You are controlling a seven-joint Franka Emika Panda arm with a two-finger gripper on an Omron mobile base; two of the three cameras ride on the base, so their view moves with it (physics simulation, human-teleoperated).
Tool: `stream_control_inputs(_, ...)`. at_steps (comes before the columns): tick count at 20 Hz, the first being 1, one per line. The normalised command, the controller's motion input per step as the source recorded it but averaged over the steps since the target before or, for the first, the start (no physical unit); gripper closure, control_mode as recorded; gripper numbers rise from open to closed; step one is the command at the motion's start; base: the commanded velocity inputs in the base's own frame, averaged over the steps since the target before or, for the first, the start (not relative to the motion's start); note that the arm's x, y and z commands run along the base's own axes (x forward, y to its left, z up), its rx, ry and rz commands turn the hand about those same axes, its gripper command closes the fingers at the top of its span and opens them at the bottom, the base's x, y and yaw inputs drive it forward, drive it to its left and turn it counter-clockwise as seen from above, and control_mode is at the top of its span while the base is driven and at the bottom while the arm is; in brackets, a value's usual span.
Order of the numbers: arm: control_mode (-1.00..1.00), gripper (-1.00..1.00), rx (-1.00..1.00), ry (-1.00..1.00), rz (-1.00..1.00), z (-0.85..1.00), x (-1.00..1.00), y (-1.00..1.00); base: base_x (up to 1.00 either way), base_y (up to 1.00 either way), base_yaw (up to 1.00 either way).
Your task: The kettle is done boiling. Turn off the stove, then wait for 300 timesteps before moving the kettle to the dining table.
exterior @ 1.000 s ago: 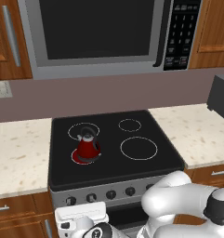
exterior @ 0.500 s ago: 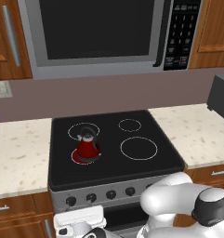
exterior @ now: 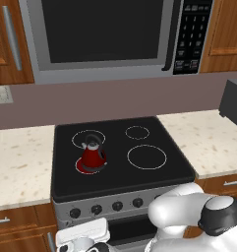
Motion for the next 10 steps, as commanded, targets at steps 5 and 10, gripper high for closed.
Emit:
stream_control_inputs(5,-1.0,-1.0,-0.14,0.07,0.0,0.0,0.0,-0.08,0.0,0.0,0.0)
stream_control_inputs(10,-1.0,-1.0,-0.01,0.03,0.0,0.0,0.0,-0.14,0.0,0.0,0.0)
